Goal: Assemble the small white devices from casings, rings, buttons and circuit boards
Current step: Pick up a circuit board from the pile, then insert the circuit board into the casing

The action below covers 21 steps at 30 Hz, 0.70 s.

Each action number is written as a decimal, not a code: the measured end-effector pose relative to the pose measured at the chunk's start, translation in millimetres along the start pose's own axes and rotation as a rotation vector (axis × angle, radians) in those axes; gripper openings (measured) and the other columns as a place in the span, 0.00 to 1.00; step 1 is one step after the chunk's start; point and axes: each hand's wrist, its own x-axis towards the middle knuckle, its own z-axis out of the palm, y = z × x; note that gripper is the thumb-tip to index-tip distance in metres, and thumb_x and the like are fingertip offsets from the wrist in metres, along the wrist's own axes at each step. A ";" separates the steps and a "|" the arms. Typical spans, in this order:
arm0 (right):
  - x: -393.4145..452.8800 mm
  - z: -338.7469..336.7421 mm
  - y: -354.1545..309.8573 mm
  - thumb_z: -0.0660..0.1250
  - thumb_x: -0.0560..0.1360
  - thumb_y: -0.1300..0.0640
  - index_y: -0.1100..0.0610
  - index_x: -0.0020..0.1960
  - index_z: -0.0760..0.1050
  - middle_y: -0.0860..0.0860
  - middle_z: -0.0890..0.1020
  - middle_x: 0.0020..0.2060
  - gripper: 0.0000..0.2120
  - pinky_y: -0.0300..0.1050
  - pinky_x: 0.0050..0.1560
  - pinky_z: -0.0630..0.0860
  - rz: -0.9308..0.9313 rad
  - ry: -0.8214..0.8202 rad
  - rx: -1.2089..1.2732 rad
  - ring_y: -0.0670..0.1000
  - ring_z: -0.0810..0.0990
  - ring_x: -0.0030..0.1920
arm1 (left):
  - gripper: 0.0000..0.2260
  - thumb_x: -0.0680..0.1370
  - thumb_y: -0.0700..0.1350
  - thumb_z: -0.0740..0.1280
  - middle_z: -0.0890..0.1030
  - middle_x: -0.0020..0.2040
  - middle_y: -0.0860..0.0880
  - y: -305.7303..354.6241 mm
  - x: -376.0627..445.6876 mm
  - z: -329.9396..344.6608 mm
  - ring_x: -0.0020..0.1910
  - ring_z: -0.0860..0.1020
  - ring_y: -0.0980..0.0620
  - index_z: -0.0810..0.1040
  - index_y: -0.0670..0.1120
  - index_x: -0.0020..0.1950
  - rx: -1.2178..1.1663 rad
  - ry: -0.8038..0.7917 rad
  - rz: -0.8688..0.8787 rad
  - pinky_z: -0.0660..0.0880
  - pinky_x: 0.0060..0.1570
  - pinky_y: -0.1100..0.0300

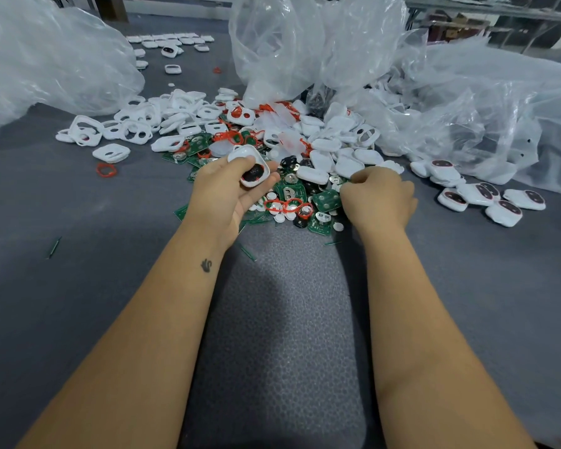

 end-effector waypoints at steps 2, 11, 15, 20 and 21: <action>0.3 2.8 -2.0 0.62 0.73 0.56 0.52 0.60 0.78 0.54 0.76 0.61 0.17 0.49 0.57 0.60 -0.070 0.034 0.013 0.59 0.67 0.63 | 0.04 0.80 0.33 0.61 0.83 0.43 0.35 0.7 0.5 0.0 0.43 0.85 0.44 0.75 0.36 0.48 -0.020 0.020 0.016 0.81 0.39 0.59; 10.5 27.8 -37.4 0.59 0.78 0.56 0.47 0.67 0.74 0.51 0.75 0.65 0.19 0.47 0.65 0.60 -0.484 -0.047 0.083 0.55 0.66 0.67 | 0.05 0.80 0.35 0.60 0.82 0.45 0.35 0.5 2.5 1.6 0.45 0.85 0.44 0.75 0.36 0.50 -0.128 0.085 0.067 0.81 0.41 0.57; 32.4 36.4 -59.4 0.55 0.81 0.51 0.46 0.64 0.77 0.54 0.76 0.64 0.17 0.51 0.65 0.61 -0.465 -0.199 -0.061 0.60 0.66 0.67 | 0.05 0.80 0.34 0.60 0.83 0.43 0.36 -0.4 4.3 4.0 0.46 0.84 0.43 0.75 0.36 0.48 -0.127 0.087 0.049 0.82 0.40 0.57; 38.0 40.7 -67.2 0.59 0.74 0.63 0.49 0.53 0.83 0.50 0.83 0.54 0.17 0.51 0.61 0.70 -0.427 -0.046 0.016 0.56 0.76 0.59 | 0.06 0.79 0.34 0.60 0.82 0.45 0.34 -0.7 8.0 4.2 0.46 0.84 0.42 0.76 0.37 0.46 -0.100 0.094 0.046 0.81 0.39 0.57; 37.8 39.4 -66.2 0.60 0.73 0.64 0.50 0.52 0.83 0.49 0.84 0.52 0.17 0.52 0.60 0.72 -0.411 -0.021 0.079 0.55 0.78 0.57 | 0.06 0.79 0.34 0.61 0.82 0.44 0.35 -0.8 8.8 4.1 0.45 0.84 0.43 0.76 0.37 0.45 -0.100 0.093 0.048 0.81 0.39 0.57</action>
